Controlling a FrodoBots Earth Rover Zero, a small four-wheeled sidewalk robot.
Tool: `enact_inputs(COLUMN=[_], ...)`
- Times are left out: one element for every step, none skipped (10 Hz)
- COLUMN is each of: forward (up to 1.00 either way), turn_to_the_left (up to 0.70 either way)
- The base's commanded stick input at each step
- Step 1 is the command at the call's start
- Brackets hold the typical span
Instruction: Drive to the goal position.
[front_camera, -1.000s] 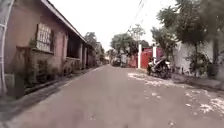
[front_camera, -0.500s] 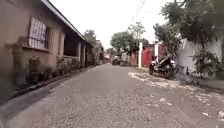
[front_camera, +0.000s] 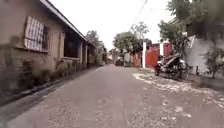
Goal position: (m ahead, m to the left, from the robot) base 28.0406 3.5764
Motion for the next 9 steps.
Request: enact_inputs(forward=[0.7, 0.7, 0.7, 0.7, 0.7, 0.7, 0.7, 0.7, 0.7], turn_to_the_left=[0.0, 0.0, 0.0, 0.0, 0.0, 0.0, 0.0, 0.0, 0.0])
